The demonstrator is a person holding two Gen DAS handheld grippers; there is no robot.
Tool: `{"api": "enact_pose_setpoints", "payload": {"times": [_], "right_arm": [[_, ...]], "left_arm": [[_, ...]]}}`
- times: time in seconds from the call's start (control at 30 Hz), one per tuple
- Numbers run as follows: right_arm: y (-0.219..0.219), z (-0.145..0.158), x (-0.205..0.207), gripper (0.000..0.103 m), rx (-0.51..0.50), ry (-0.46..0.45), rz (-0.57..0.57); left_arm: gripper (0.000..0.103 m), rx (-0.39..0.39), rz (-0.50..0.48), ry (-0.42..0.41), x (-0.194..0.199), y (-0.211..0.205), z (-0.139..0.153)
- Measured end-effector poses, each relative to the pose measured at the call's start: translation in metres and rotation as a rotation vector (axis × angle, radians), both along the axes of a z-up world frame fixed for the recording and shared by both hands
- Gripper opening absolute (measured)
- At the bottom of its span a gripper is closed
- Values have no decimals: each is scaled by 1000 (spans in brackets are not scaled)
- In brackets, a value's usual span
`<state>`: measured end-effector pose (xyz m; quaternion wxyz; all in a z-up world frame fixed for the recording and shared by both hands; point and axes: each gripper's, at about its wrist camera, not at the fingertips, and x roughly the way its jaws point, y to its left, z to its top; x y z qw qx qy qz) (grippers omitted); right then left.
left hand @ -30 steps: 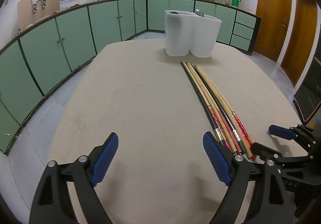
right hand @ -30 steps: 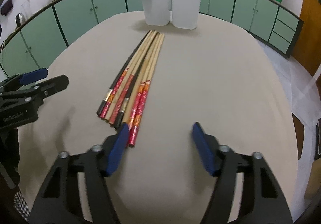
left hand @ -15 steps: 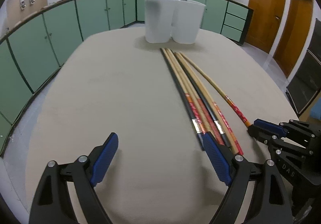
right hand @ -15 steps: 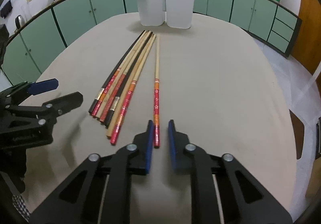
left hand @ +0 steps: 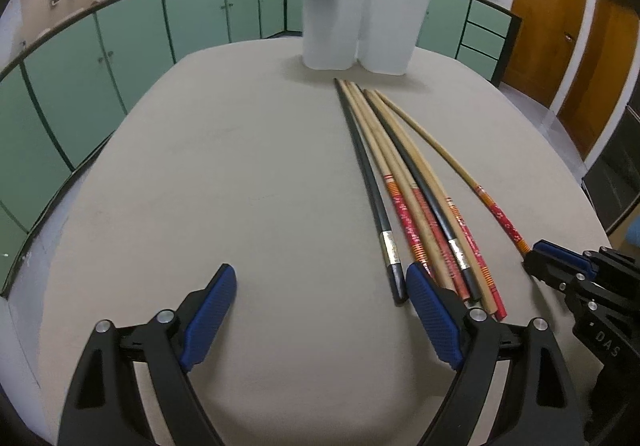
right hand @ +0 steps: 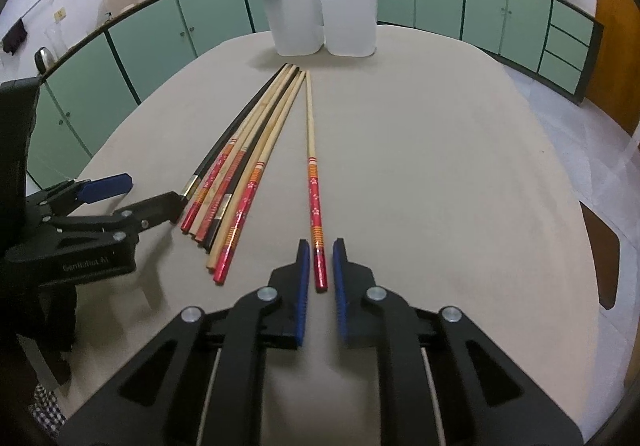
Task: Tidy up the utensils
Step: 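Grasp a red-patterned chopstick by its end with the right tool, then grasp a black chopstick by its end with the left tool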
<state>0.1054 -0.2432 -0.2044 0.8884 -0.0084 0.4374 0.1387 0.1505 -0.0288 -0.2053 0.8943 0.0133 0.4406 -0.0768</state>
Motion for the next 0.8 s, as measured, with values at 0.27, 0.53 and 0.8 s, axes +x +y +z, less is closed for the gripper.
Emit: {"api": "enact_pose_setpoints", "payload": {"times": [0.27,0.53,0.8], "right_arm": [[2,1,-3,17,-5,-4,15],[9,1,-5,25,-23,-16,39],[2,-1,-2,5,29,-1,29]], "left_arm": [[86,11,20,3,-1,7,0],[76,34,-18,-2,-3,-7,-3],[8,-5,-86,-21,0,-15,0]]}}
